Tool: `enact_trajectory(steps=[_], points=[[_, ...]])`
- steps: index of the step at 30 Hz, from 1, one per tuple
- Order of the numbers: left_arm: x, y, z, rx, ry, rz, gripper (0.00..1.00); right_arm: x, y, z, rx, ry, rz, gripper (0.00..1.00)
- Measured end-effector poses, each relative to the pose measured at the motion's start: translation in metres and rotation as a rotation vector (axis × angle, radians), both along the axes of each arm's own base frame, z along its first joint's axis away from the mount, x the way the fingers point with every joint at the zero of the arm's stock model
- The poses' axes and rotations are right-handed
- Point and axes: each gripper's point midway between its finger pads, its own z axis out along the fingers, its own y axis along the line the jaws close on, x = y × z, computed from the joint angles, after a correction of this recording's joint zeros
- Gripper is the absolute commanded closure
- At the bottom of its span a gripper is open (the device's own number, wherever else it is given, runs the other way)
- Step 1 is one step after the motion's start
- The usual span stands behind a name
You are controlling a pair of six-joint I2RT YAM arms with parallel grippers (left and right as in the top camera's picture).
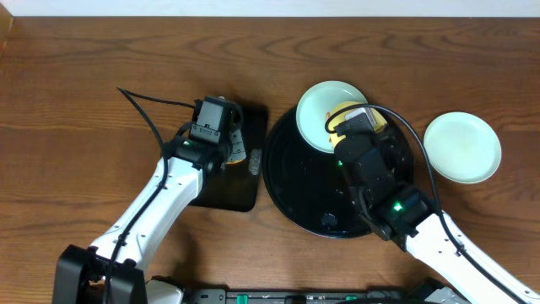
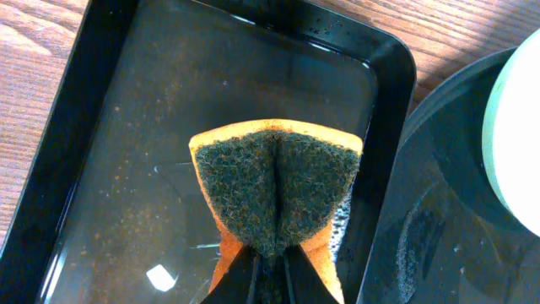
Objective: Clean dirty plates on tray and stack at the side
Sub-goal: 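Return the sponge to the black tray and lift the yellow plate rightward, then set the yellow plate on the pale green plate and release it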
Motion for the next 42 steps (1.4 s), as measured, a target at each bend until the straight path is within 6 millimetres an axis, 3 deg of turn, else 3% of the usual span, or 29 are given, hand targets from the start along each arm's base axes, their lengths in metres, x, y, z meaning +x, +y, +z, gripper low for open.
enact_trajectory(steps=[8, 11, 23, 33, 38, 42], points=[[0.0, 0.0, 0.0, 0.0, 0.0, 0.0, 0.92, 0.003, -0.002, 0.006, 0.022, -0.035, -0.023, 0.99], [0.0, 0.0, 0.0, 0.0, 0.0, 0.0, 0.92, 0.007, -0.018, 0.005, 0.069, -0.052, -0.088, 0.99], [0.0, 0.0, 0.0, 0.0, 0.0, 0.0, 0.92, 0.012, -0.147, -0.036, 0.619, -0.093, -0.58, 0.99], [0.0, 0.0, 0.0, 0.0, 0.0, 0.0, 0.92, -0.012, -0.258, -0.067, 0.904, -0.21, -0.949, 0.99], [0.0, 0.0, 0.0, 0.0, 0.0, 0.0, 0.92, -0.017, -0.289, -0.09, 0.978, -0.221, -1.034, 0.99], [0.0, 0.0, 0.0, 0.0, 0.0, 0.0, 0.92, -0.019, -0.299, -0.108, 1.018, -0.198, -1.07, 0.98]])
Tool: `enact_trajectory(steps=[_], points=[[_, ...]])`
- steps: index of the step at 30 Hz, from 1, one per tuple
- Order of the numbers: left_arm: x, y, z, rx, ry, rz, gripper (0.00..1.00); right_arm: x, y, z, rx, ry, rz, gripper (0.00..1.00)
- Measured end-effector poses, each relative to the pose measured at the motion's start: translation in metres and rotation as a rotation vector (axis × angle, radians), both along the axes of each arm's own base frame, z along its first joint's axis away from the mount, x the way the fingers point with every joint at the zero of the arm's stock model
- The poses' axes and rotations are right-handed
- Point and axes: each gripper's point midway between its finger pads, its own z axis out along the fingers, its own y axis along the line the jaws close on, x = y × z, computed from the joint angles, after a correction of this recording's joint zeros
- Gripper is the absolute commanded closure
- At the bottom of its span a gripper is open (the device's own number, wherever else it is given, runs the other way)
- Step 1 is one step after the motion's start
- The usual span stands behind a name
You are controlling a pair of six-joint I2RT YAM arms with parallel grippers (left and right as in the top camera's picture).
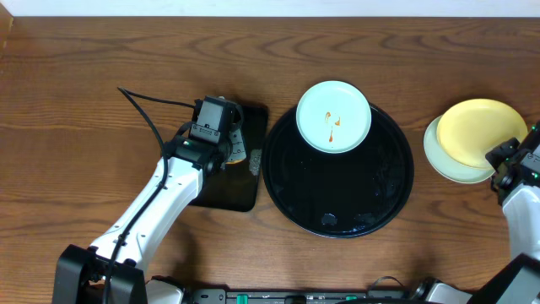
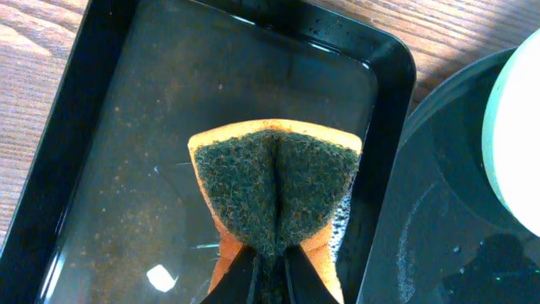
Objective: Clean dirty plates on tray and stack at the side
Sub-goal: 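Set the yellow plate on the pale green plate and release it, then move the right gripper to the last pale green plate and grip its rim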
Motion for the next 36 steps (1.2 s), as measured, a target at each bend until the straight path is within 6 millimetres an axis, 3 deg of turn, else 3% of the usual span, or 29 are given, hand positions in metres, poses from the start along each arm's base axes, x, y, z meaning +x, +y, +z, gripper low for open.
enact_trajectory(steps=[4, 10, 16, 18, 23, 26, 30, 36], points=[[0.0, 0.0, 0.0, 0.0, 0.0, 0.0, 0.92, 0.001, 0.002, -0.01, 0.035, 0.008, 0.006, 0.79], [0.0, 0.0, 0.0, 0.0, 0.0, 0.0, 0.92, 0.019, 0.02, -0.008, 0.071, -0.034, 0.126, 0.8], [0.0, 0.0, 0.0, 0.0, 0.0, 0.0, 0.92, 0.045, 0.083, -0.001, 0.164, -0.035, 0.418, 0.76], [0.0, 0.0, 0.0, 0.0, 0.0, 0.0, 0.92, 0.055, 0.108, 0.009, 0.174, -0.02, 0.528, 0.7], [0.0, 0.0, 0.0, 0.0, 0.0, 0.0, 0.92, 0.068, 0.165, 0.042, 0.146, 0.049, 0.797, 0.67], [0.0, 0.0, 0.0, 0.0, 0.0, 0.0, 0.92, 0.073, 0.191, 0.057, 0.145, 0.101, 0.915, 0.55], [0.0, 0.0, 0.0, 0.0, 0.0, 0.0, 0.92, 0.08, 0.213, 0.05, 0.169, 0.195, 1.023, 0.46], [0.0, 0.0, 0.0, 0.0, 0.0, 0.0, 0.92, 0.105, 0.249, 0.019, 0.244, 0.188, 1.146, 0.48]])
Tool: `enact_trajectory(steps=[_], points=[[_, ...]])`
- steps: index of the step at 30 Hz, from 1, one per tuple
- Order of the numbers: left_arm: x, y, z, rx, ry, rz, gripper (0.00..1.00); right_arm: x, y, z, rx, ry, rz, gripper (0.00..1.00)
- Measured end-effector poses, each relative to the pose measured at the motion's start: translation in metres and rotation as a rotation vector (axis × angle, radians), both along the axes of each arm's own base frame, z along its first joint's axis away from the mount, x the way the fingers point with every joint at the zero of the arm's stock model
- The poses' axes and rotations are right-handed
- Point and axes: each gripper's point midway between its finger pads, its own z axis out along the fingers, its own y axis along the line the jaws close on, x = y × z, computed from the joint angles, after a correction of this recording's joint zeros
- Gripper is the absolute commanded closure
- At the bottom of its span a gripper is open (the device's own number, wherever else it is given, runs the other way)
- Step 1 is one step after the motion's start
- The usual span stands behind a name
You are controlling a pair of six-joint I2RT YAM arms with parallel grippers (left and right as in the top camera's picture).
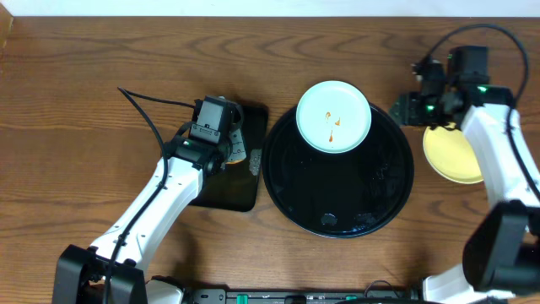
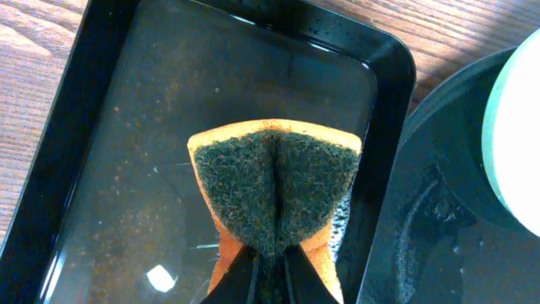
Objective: Clean dirty plates on tray and stack at the side
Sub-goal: 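Move the right gripper to the last pale green plate and grip its rim, then dip the sponge in the soapy water and lift it with the left gripper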
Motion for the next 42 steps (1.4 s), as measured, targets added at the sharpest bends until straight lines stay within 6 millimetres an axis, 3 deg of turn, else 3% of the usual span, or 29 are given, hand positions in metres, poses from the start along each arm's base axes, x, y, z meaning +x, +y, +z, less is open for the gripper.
enact_trajectory(steps=[7, 14, 21, 25, 36, 42], points=[[0.0, 0.0, 0.0, 0.0, 0.0, 0.0, 0.93, 0.012, 0.033, -0.06, 0.037, 0.083, 0.067, 0.6], [0.0, 0.0, 0.0, 0.0, 0.0, 0.0, 0.92, 0.025, 0.043, -0.105, 0.063, 0.129, 0.016, 0.78], [0.0, 0.0, 0.0, 0.0, 0.0, 0.0, 0.92, 0.022, 0.044, -0.108, 0.085, 0.164, -0.025, 0.99], [0.0, 0.0, 0.0, 0.0, 0.0, 0.0, 0.92, 0.007, 0.046, -0.108, 0.103, 0.242, -0.031, 0.99], [0.001, 0.0, 0.0, 0.001, -0.003, -0.003, 0.92, -0.061, 0.048, -0.111, 0.104, 0.522, -0.004, 0.99], [0.009, -0.003, -0.016, 0.041, 0.002, -0.071, 0.92, -0.074, 0.044, -0.111, 0.077, 0.571, -0.003, 0.99]])
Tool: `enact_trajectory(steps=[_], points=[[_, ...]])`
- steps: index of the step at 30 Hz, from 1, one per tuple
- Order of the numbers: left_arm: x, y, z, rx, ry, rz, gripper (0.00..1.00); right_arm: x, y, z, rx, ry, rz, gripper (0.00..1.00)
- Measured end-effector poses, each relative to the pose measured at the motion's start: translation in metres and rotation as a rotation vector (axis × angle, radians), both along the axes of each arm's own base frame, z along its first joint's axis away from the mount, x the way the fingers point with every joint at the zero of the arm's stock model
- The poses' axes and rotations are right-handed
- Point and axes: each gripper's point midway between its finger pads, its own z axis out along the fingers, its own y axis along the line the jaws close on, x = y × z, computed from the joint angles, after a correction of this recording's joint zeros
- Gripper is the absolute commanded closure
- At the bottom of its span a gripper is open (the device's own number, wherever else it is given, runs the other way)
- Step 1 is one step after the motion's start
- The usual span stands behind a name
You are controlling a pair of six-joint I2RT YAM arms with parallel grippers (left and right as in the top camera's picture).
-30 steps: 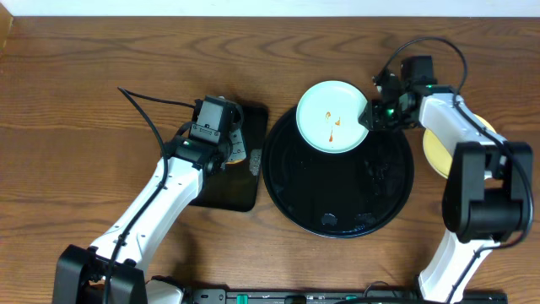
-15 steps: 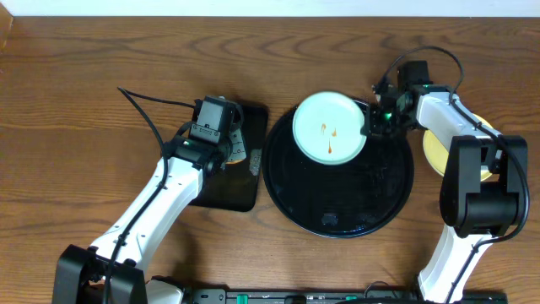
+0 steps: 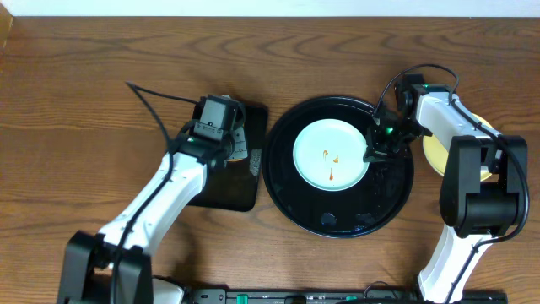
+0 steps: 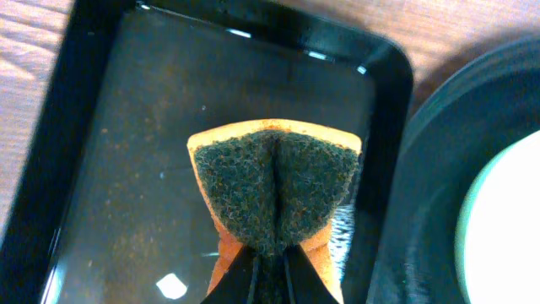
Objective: Clean dirty plates on tray and stack at the side
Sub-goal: 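Dip the sponge in the soapy water and lift it with the left gripper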
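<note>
A pale green plate (image 3: 331,154) with orange stains lies in the middle of the round black tray (image 3: 337,224). My right gripper (image 3: 374,150) sits at the plate's right rim, fingers closed on its edge. A yellow plate (image 3: 434,154) lies at the table's right side, mostly hidden behind the right arm. My left gripper (image 3: 226,139) hovers over the rectangular black tray (image 3: 228,194), shut on an orange sponge (image 4: 274,190) with its dark green scrub side up. In the left wrist view the gripper (image 4: 270,257) pinches the sponge's lower end; the plate (image 4: 506,228) shows at the right edge.
The rectangular tray (image 4: 110,169) holds a shallow film of water. A black cable (image 3: 156,110) runs from the left arm across the table. The right arm's own cable (image 3: 422,72) loops behind its wrist. Bare wooden table surrounds both trays.
The stained plate was at the round tray's back rim and now lies in its middle. My right gripper went from beside the stack to the plate's right rim. The left gripper shifted slightly.
First my right gripper held the yellow plate over the round tray, with one green plate at the right side. Then the yellow plate lay on that side plate. After that the right gripper stood behind the stack, and now grips the stained plate. The left held the sponge throughout.
</note>
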Motion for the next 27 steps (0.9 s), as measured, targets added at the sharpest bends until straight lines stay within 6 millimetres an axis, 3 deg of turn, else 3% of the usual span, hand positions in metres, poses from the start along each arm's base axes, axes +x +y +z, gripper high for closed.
enact_trajectory(steps=[8, 10, 17, 21, 27], points=[[-0.005, -0.015, -0.066, 0.033, 0.14, -0.188, 0.92, 0.0, -0.001, 0.0, -0.014, -0.002, 0.005, 0.99], [-0.004, -0.017, -0.075, 0.039, 0.152, -0.21, 0.92, 0.0, -0.001, 0.0, -0.018, -0.002, 0.007, 0.99], [0.008, -0.018, -0.075, 0.026, 0.112, -0.165, 0.92, 0.0, -0.001, 0.0, -0.022, -0.005, 0.013, 0.99], [0.018, -0.028, -0.072, -0.05, 0.079, -0.133, 0.92, -0.001, -0.001, 0.0, -0.023, -0.004, 0.013, 0.99], [0.02, -0.029, -0.073, -0.073, 0.082, -0.106, 0.92, -0.002, -0.001, 0.0, -0.023, 0.001, 0.013, 0.99]])
